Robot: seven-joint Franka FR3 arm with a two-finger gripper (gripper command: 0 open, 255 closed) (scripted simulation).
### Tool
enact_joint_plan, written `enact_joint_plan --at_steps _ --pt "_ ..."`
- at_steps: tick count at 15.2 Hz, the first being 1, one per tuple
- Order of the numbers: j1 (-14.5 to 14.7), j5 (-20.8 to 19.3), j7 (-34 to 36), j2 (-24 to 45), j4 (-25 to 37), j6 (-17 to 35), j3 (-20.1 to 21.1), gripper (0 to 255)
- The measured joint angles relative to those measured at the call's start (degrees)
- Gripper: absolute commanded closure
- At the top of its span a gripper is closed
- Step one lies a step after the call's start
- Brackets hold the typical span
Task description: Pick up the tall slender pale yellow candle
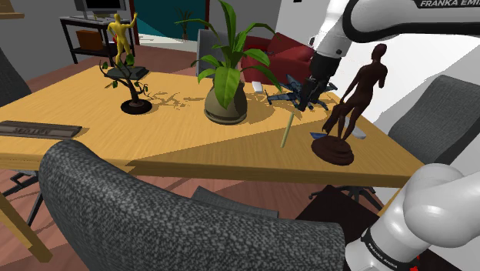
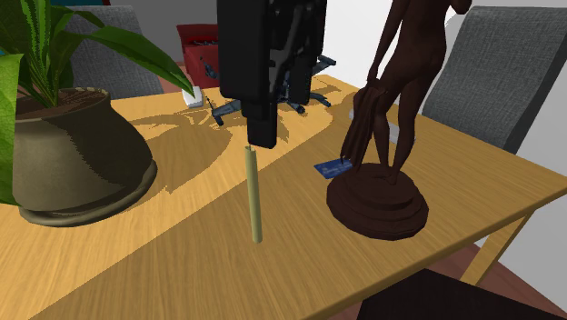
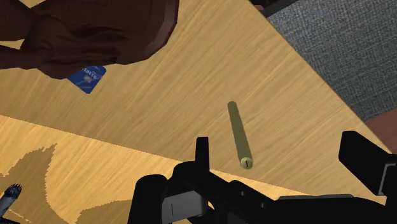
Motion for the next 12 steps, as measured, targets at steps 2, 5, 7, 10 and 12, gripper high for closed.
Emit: enact_joint_plan --at_steps 2,5,7,10,12 --pt "-0.11 0.39 -0.38 2.93 -0.03 3.95 -0.65 0" --pt "-0.16 0.81 -0.67 6.26 0.15 7.99 -1.15 0" --pt "-0.18 0.85 -0.75 6.72 -0.86 9.59 -1.25 0" --pt "-0.19 0.86 -0.77 7.11 -2.78 11.95 -1.28 0" --pt "-0.16 0.88 -0.70 7.31 -4.14 13.48 -1.23 0"
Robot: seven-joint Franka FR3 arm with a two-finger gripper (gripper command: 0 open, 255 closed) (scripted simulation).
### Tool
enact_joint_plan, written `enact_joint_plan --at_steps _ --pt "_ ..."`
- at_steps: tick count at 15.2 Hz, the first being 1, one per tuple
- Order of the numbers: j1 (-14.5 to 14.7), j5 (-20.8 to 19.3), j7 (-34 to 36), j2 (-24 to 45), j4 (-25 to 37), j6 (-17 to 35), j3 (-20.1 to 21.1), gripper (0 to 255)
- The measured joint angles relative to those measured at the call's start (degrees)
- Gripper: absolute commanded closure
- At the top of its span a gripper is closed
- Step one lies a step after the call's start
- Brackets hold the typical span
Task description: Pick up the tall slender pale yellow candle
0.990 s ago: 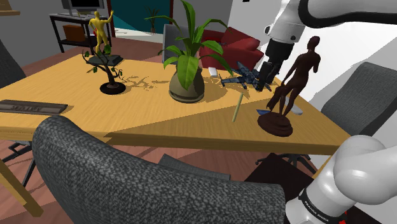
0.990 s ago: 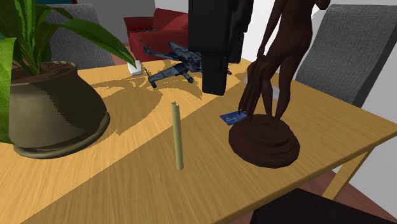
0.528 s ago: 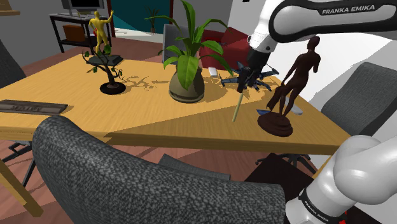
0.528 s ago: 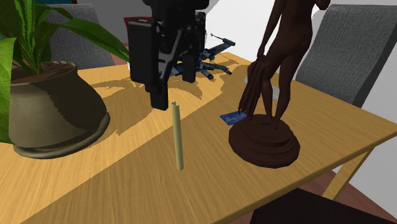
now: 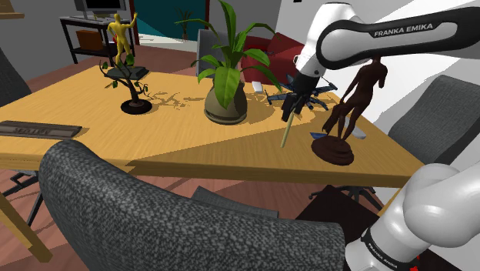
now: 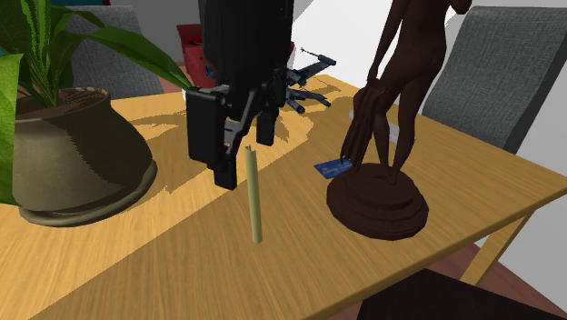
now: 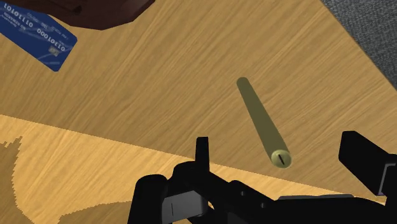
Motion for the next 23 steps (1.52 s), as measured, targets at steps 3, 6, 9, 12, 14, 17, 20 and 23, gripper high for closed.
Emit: enact_joint_plan --at_steps 3,6,9,12,14,17,20,23 --pt "-0.02 -0.01 -0.04 0.04 -0.49 0.57 -0.03 255" --pt "-0.01 -0.01 -0.03 0.05 -0.55 0.65 -0.03 255" --pt "-0.01 -0.01 -0.03 0.06 -0.56 0.67 -0.03 255" --pt "-0.02 -0.01 -0.04 0.06 -0.12 0.23 -0.03 255" --pt "-0.02 -0.01 -0.06 -0.20 1.02 -1.16 -0.04 255" --pt "-0.02 -0.01 -0.06 -0.31 3.22 -3.47 -0.03 255" --pt "-0.01 0.01 -0.05 -0.48 5.25 -5.66 -0.01 255" --pt "-0.02 0.00 -0.06 -0.62 7.35 -7.89 -0.01 255"
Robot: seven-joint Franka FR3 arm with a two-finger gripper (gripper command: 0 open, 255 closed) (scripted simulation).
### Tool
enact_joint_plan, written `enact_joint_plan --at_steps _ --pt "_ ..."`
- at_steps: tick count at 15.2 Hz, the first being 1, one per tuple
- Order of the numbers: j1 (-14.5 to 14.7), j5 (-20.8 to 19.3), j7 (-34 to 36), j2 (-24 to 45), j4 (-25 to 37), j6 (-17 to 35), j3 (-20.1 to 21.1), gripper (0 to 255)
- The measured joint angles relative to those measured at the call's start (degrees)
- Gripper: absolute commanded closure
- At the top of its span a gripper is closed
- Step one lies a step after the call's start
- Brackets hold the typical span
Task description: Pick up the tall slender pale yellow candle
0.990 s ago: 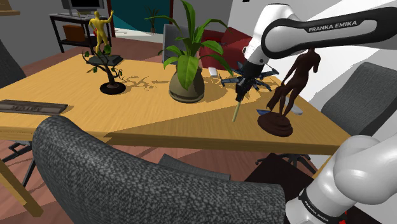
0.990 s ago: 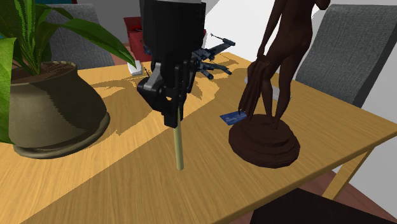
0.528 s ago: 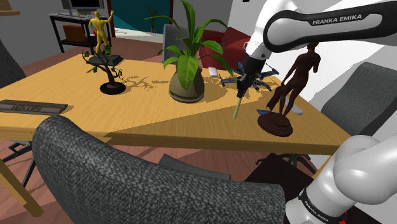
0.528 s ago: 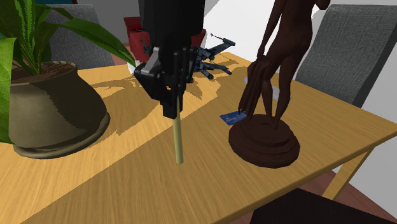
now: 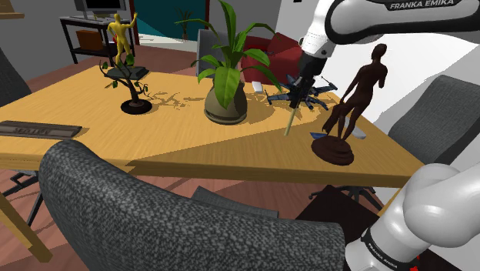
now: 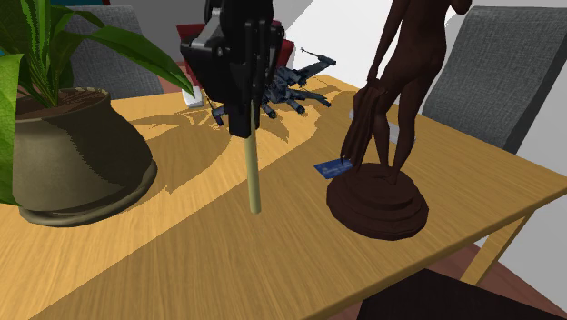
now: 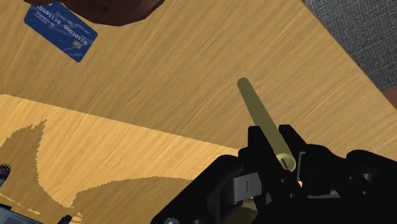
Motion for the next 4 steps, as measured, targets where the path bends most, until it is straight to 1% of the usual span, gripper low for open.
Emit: enact_joint_plan --at_steps 4 --pt "0.00 0.01 -0.04 0.19 3.15 -2.95 -0.01 255"
